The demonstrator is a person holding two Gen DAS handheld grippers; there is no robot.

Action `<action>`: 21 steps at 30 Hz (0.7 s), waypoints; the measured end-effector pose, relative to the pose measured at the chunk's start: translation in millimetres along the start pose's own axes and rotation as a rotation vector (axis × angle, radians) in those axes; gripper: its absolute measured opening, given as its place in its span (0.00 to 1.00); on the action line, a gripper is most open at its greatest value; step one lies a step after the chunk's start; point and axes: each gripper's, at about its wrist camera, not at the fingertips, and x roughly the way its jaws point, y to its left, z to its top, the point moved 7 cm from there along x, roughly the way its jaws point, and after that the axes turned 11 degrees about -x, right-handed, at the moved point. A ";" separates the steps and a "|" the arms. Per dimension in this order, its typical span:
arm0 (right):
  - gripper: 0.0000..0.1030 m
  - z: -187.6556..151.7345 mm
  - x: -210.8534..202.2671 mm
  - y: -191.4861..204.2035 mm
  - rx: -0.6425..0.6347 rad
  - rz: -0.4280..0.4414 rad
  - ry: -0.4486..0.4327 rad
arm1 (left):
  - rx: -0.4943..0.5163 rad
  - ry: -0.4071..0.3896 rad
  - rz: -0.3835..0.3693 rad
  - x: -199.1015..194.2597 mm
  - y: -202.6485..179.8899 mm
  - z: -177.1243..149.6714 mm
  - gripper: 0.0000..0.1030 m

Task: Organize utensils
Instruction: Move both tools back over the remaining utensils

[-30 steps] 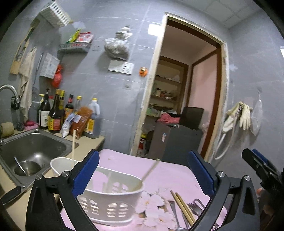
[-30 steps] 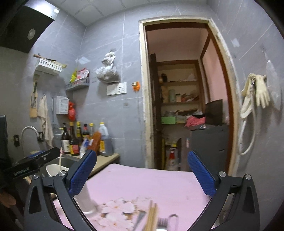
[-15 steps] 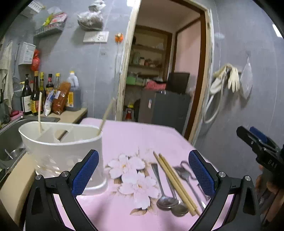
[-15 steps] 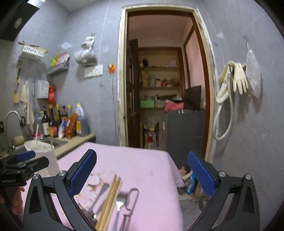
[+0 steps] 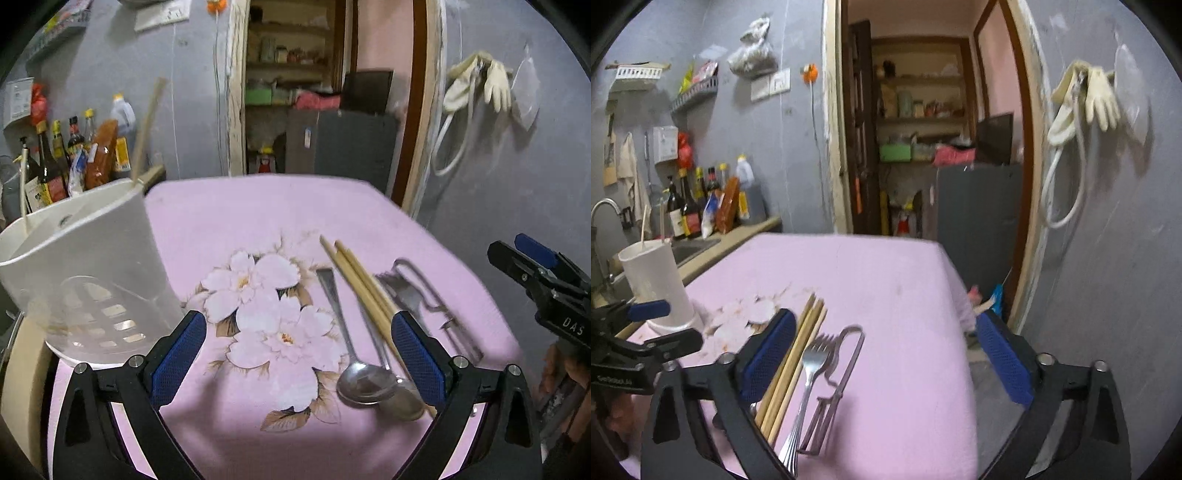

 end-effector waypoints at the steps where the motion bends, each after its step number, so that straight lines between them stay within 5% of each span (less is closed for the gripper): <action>1: 0.80 -2.9 3.9 -0.1 0.005 0.007 0.023 | 0.003 0.027 -0.002 5.4 0.0 -2.5 0.87; 6: 0.72 -7.1 13.2 3.6 0.001 0.041 0.083 | 0.017 0.143 -0.010 29.6 1.3 -9.1 0.66; 10: 0.68 -15.4 26.1 13.3 -0.035 0.087 0.166 | 0.035 0.233 -0.021 46.4 -2.2 -13.1 0.62; 12: 0.63 -18.4 30.6 17.4 -0.050 0.104 0.198 | 0.057 0.270 -0.012 55.4 -3.2 -14.7 0.53; 21: 0.43 -27.9 39.8 25.6 -0.068 0.170 0.272 | 0.092 0.299 0.010 76.1 -5.9 -4.9 0.36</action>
